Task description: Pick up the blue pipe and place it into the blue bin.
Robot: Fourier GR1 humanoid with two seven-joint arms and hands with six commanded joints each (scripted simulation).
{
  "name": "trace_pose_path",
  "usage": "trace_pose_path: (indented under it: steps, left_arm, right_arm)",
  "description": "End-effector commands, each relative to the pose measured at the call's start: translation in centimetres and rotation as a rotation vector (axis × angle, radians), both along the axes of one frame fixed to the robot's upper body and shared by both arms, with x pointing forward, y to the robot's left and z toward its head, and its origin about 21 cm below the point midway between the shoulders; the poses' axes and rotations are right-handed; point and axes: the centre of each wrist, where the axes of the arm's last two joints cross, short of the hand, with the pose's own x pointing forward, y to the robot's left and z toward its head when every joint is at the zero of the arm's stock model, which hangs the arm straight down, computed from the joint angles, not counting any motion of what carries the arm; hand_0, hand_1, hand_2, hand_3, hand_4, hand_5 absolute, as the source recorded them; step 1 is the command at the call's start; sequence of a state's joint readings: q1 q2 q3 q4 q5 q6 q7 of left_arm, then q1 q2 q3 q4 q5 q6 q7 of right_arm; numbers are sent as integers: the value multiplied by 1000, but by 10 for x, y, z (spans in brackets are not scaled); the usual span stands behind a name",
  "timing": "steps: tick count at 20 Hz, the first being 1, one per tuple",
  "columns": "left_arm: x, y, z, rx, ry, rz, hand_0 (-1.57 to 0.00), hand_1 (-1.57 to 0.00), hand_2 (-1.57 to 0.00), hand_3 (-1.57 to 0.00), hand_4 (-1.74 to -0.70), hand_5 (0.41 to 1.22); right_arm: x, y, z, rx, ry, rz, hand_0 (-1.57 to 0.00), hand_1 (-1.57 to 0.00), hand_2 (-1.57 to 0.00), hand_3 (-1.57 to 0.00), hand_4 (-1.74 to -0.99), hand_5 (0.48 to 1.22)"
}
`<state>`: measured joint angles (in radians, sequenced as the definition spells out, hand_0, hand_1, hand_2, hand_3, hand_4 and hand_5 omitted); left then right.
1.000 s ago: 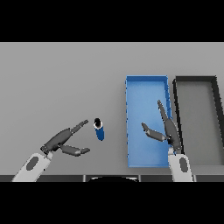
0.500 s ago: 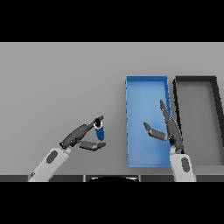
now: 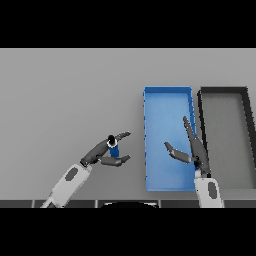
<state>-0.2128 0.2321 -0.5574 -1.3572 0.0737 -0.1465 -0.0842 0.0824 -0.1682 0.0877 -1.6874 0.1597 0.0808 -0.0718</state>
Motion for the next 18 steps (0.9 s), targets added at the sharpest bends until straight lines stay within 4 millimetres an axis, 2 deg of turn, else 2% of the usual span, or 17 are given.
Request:
trace_pose_path:
  steps: [1, 2, 3, 4, 6, 8, 9, 12, 14, 18]
  left_arm:
    - [-2, -3, 0, -37, 12, -5, 1, -118, -269, -202, -1217, 635]
    - [1, -3, -1, -54, 23, 0, -39, -248, -417, -345, -1268, 675]
    - [-2, -7, -2, -89, 34, -4, -179, -411, -578, -590, -1301, 784]
    - [-5, -8, -2, -109, 34, 1, -418, -642, -777, -777, -1383, 872]
    - [-10, -16, -4, -114, 11, -9, -833, -976, -1063, -1015, -1505, 997]
    - [-14, -18, -4, -126, 14, -18, -1099, -1190, -1246, -1196, -1588, 1078]
    - [-14, -17, -3, -119, 14, -23, -1193, -1266, -1311, -1258, -1617, 1106]
    - [-15, -24, 1, -105, -17, -27, -1378, -1415, -1438, -1411, -1541, 1162]
    - [-20, -24, -2, -108, -51, -27, -1447, -1471, -1486, -1468, -1512, 1183]
    - [-11, -34, 18, -216, -135, -40, -1520, -1530, -1536, -1529, -1485, 1206]
  right_arm:
    - [3, -1, 4, -3, -3, -6, 1, 1, 1, 1, -1188, 556]
    - [3, 3, 1, 10, 0, 0, 1, 1, 1, 1, -1196, 560]
    - [3, 2, 1, 8, 4, -2, 1, 1, 1, 1, -1192, 560]
    - [1, 2, -1, 2, 2, 0, 1, 1, 1, 1, -1191, 561]
    - [0, -1, -1, -1, -5, 7, 1, 1, 1, 1, -1184, 562]
    - [2, 2, 1, -8, -2, -1, 1, 1, 1, 1, -1179, 561]
    - [-1, 3, -1, -11, -12, 3, 1, 1, 1, 1, -1178, 561]
    - [3, 1, -1, -11, 11, -7, 1, 1, 1, 1, -1176, 559]
    - [2, 0, 1, -8, 2, -7, 1, 1, 1, 1, -1171, 558]
    - [4, 3, 0, -17, 7, -4, 1, 1, 1, 1, -1154, 550]
